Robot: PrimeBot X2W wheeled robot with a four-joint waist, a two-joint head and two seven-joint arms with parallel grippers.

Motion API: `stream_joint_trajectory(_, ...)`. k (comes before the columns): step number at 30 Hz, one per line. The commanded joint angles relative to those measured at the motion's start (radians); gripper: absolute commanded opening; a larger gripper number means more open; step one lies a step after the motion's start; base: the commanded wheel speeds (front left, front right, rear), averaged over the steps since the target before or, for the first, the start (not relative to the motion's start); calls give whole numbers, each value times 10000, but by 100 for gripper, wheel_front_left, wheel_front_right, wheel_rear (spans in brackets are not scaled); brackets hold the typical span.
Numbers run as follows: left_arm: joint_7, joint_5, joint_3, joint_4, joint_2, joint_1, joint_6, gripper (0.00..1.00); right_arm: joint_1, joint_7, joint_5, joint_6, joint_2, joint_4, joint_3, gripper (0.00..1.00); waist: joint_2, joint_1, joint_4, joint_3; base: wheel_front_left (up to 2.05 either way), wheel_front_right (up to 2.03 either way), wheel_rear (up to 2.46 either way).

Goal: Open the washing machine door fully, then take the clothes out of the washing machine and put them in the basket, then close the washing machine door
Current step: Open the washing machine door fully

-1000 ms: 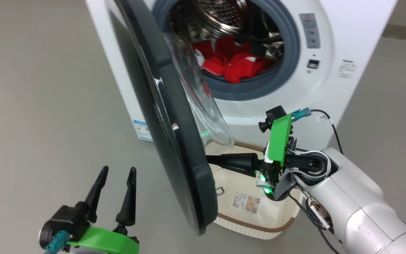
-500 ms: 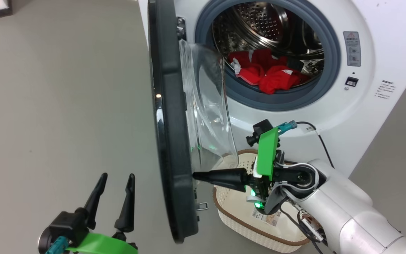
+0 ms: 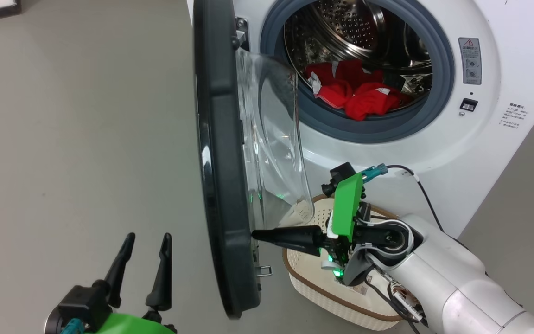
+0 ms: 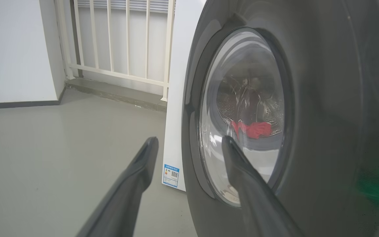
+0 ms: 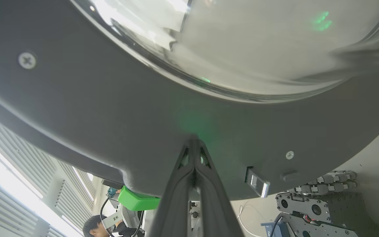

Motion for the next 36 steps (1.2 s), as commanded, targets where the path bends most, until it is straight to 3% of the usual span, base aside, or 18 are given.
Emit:
stream_joint_trajectory(1, -78, -43, 346, -264, 143, -182, 70, 100, -282, -219, -54, 50, 185, -101, -98, 0, 0, 0, -21, -14, 0, 0, 0)
stream_joint_trajectory(2, -78, -35, 336, -244, 143, -191, 67, 100, -254, -301, -73, 50, 185, -53, -188, 0, 0, 0, -34, -26, 0, 0, 0)
stream_joint_trajectory(7, -78, -20, 270, -63, 143, -247, 65, 100, 41, -626, -452, 50, 64, -7, -760, 100, 0, 0, -112, -114, 0, 0, 0)
stream_joint_trajectory(16, -78, -65, 268, 185, 143, -209, 104, 100, 1335, -1662, -1393, 50, -587, -1211, -2154, 100, 0, 0, -278, -343, 0, 0, 0)
stream_joint_trajectory(20, -78, -63, 312, 197, 143, -188, 103, 100, 1994, -3173, -2894, 50, -1058, -2214, -2436, 100, 0, 0, -365, -364, 0, 0, 0)
stream_joint_trajectory(25, -78, -155, 426, 129, 143, -133, 146, 100, 2715, -5806, -5651, 50, -1771, -2947, -1858, 100, 0, 0, -491, -353, 0, 0, 0)
stream_joint_trajectory(29, -78, -189, 476, 60, 143, -62, 198, 100, 3113, -7900, -7143, 50, -2072, -2851, -1322, 100, 0, 0, -587, -360, 0, 0, 0)
stream_joint_trajectory(31, -78, -198, 490, 43, 143, -48, 209, 100, 3150, -8378, -7484, 50, -2146, -2753, -1188, 100, 0, 0, -616, -353, 0, 0, 0)
stream_joint_trajectory(32, -78, -206, 525, 22, 143, -18, 213, 100, 3135, -9292, -8319, 50, -2321, -2507, -800, 100, 0, 0, -684, -338, 0, 0, 0)
stream_joint_trajectory(36, -78, -132, 581, -11, 143, 44, 207, 100, 2955, -10114, -10202, 50, -2404, -1618, -548, 100, 0, 0, -801, -305, 0, 0, 0)
